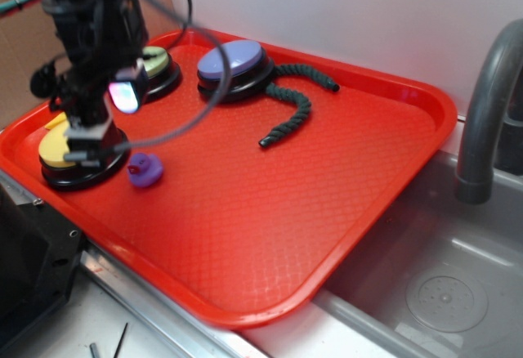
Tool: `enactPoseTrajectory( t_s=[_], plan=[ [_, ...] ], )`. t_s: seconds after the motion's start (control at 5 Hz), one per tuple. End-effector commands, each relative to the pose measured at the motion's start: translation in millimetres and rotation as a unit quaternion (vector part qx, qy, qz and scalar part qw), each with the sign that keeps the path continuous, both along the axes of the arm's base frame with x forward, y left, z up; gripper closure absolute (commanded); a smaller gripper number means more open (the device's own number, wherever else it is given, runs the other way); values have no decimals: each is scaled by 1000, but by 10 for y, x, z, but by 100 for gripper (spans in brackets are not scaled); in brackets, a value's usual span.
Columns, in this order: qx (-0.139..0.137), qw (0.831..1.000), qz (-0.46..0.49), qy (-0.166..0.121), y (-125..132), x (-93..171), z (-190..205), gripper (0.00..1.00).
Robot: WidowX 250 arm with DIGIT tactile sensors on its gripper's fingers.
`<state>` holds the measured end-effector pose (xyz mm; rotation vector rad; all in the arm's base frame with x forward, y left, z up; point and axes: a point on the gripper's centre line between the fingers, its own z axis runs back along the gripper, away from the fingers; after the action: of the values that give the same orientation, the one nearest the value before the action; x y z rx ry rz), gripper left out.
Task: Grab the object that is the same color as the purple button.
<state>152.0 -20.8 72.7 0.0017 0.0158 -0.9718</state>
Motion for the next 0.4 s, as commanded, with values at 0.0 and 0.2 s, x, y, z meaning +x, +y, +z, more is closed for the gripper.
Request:
enactPoseTrajectory(
  t_s=[0.0,0.2],
  plan=[
    [-27,998,19,-48,172,-10,-320,0],
    [-29,998,13,-58,128,149,-408,0]
  ],
)
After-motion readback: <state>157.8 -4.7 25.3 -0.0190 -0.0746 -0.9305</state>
